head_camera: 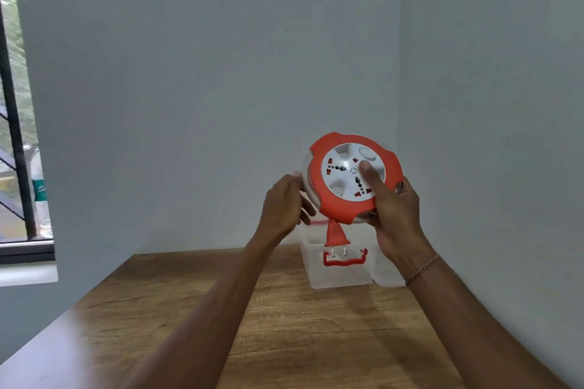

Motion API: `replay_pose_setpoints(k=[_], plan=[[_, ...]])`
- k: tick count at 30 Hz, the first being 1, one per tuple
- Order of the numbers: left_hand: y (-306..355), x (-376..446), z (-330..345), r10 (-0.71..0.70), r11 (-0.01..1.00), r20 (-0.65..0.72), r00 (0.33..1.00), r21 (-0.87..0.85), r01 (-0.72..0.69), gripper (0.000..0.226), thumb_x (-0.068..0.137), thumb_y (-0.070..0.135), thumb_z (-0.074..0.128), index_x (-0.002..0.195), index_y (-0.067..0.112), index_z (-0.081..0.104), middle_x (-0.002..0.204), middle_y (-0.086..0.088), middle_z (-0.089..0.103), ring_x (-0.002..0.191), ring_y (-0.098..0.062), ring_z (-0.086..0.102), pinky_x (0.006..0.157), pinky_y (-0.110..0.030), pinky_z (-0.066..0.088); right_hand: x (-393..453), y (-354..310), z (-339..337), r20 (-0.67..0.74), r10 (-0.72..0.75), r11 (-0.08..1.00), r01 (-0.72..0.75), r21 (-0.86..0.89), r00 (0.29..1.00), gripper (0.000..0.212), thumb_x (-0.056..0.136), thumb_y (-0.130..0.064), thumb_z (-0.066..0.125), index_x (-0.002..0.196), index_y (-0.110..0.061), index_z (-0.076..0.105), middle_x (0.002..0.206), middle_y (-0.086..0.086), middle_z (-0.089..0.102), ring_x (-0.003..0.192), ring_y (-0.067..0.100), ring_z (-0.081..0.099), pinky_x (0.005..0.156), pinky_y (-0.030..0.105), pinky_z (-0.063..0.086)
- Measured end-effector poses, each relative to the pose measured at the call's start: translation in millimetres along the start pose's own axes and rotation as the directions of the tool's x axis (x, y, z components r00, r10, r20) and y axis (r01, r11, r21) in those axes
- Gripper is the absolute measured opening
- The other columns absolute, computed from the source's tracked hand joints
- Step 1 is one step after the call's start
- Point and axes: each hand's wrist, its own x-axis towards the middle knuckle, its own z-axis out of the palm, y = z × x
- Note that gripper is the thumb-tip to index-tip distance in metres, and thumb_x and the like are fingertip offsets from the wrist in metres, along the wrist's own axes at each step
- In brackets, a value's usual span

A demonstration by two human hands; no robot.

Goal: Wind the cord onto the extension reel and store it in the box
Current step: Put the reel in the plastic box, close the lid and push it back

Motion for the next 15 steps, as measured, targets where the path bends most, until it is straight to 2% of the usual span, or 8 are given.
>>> replay_pose_setpoints(k=[2,4,6,8,11,15], plan=[[-15.4,-2.0,23.0,0.027,0.972,0.045,0.999,0.232,-0.036,0.031,0.103,0.035,0.035,0.107,0.011,0.055,0.087,-0.008,0.073,0.067,-0.016,0.068,0.065,-0.032,0.058,2.5,-4.3,-10.3,-0.035,0.007,1.0,-0.007,-0.003,0.999,0.052,0.066,-0.047,0.081,0.112,-0.03,0.063,0.104,-0.003,0.072,0.089,0.02,0.071,0.068,0.047,0.059],[-26.2,-8.1,45.2,0.046,0.914,0.12,0.992,0.396,-0.091,0.025,0.1,0.033,0.043,0.113,0.014,0.054,0.101,-0.006,0.072,0.079,-0.017,0.067,0.072,-0.034,0.056,4.4,-8.1,-19.8,-0.066,0.014,1.0,-0.015,-0.007,0.998,0.052,0.068,-0.049,0.078,0.113,-0.029,0.062,0.105,-0.002,0.071,0.088,0.021,0.071,0.068,0.047,0.059],[-34.1,-16.9,65.1,0.098,0.793,0.223,0.97,0.571,-0.212,0.033,0.096,0.035,0.048,0.123,0.016,0.051,0.115,-0.007,0.066,0.097,-0.023,0.064,0.083,-0.039,0.054,5.6,-12.1,-28.2,-0.089,0.017,1.0,-0.018,-0.009,0.996,0.053,0.07,-0.049,0.077,0.115,-0.028,0.061,0.105,-0.001,0.07,0.088,0.021,0.07,0.069,0.046,0.059],[-38.1,-29.1,79.7,0.134,0.619,0.352,0.927,0.7,-0.355,0.042,0.096,0.038,0.044,0.132,0.015,0.045,0.127,-0.011,0.058,0.113,-0.03,0.056,0.093,-0.045,0.047,6.0,-15.8,-35.5,-0.109,0.019,1.0,-0.021,-0.017,0.994,0.052,0.071,-0.048,0.076,0.116,-0.027,0.06,0.104,-0.002,0.071,0.087,0.02,0.071,0.07,0.044,0.059],[-42.6,-42.3,90.9,0.124,0.48,0.414,0.902,0.77,-0.42,0.046,0.098,0.046,0.032,0.129,0.015,0.046,0.123,-0.012,0.06,0.113,-0.032,0.054,0.094,-0.047,0.041,6.0,-19.9,-45.7,-0.124,0.024,1.0,-0.026,-0.01,0.992,0.05,0.072,-0.046,0.076,0.116,-0.026,0.06,0.102,-0.002,0.071,0.084,0.018,0.071,0.069,0.043,0.06],[-50.9,-44.4,86.6,0.162,0.505,0.335,0.928,0.78,-0.369,0.052,0.098,0.054,0.022,0.116,0.022,0.059,0.105,-0.005,0.07,0.101,-0.026,0.059,0.091,-0.044,0.04,5.6,-22.1,-54.5,-0.126,0.033,0.999,-0.036,-0.022,0.991,0.051,0.072,-0.045,0.077,0.114,-0.024,0.061,0.101,-0.001,0.072,0.083,0.019,0.071,0.068,0.043,0.06]])
